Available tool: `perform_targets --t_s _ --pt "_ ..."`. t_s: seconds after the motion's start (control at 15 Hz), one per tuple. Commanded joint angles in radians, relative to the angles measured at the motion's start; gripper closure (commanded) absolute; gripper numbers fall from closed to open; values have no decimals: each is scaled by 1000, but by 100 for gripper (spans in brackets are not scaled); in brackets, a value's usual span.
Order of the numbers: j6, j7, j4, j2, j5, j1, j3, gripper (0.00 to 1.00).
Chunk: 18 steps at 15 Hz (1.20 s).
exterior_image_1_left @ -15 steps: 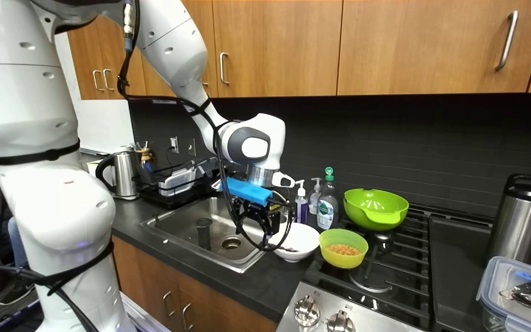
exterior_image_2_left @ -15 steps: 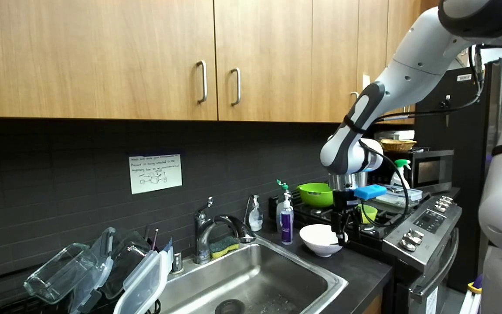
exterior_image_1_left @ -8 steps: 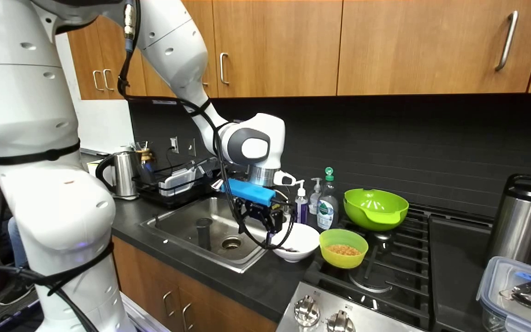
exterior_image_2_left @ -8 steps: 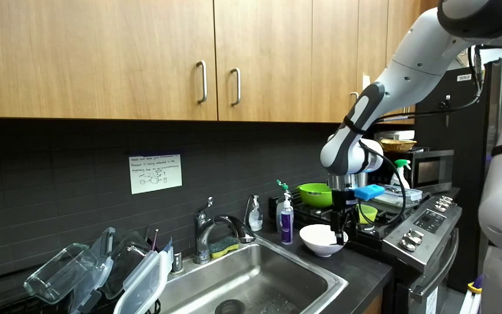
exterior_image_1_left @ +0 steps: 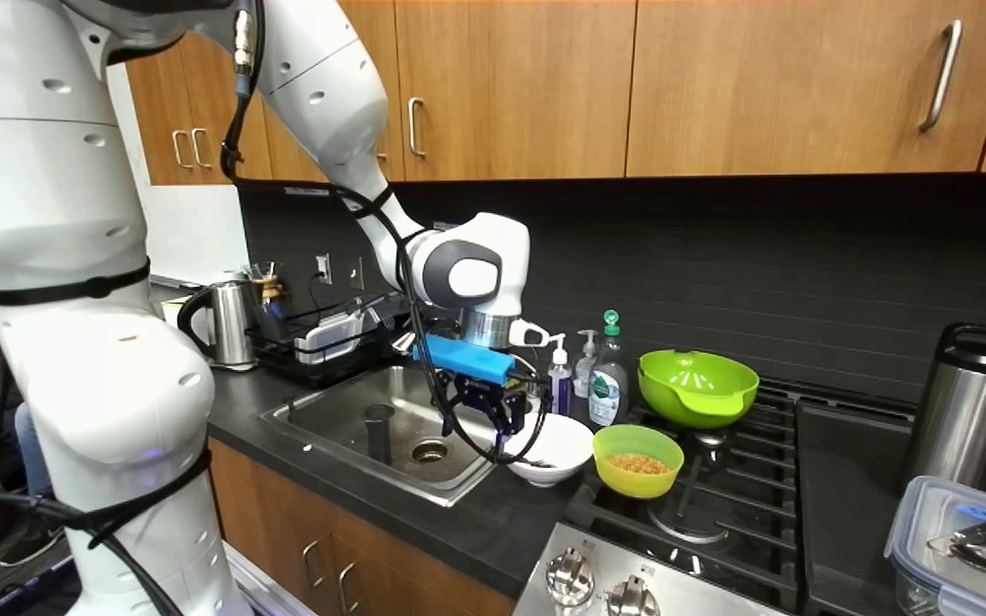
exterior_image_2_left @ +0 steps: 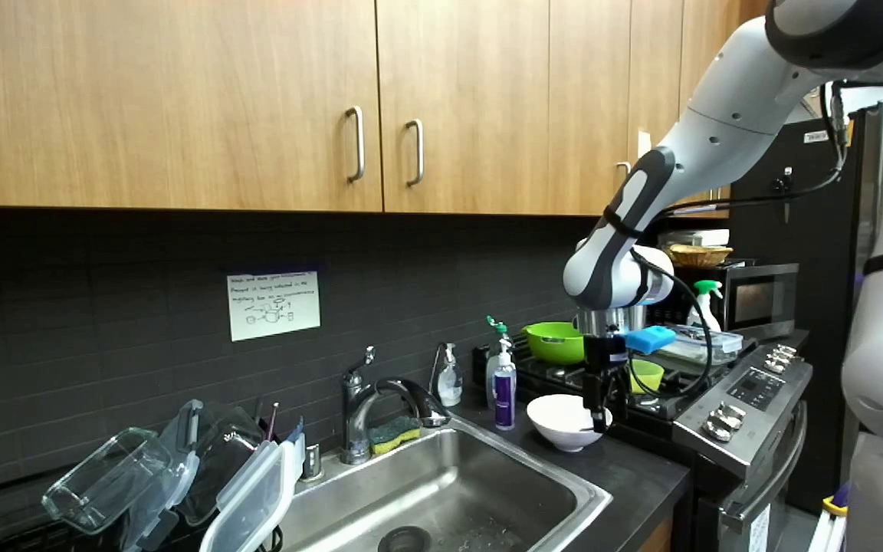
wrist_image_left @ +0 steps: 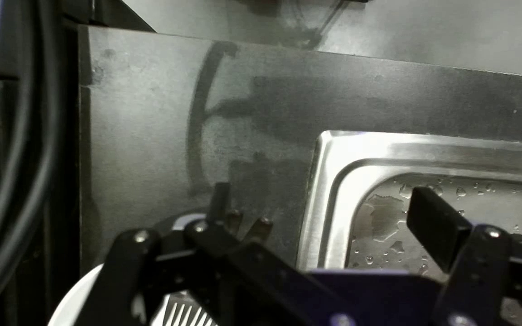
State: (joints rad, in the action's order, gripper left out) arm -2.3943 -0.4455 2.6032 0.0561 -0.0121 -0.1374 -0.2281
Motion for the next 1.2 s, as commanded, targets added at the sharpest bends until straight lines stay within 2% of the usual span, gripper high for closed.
perform_targets --t_s 0.0,0.6,1.13 --pt "-13 -53 3 -3 -28 -13 6 0" --pt "-2 -99 0 -6 -39 -13 5 0" --pt "-24 -29 5 -6 -12 -18 8 0"
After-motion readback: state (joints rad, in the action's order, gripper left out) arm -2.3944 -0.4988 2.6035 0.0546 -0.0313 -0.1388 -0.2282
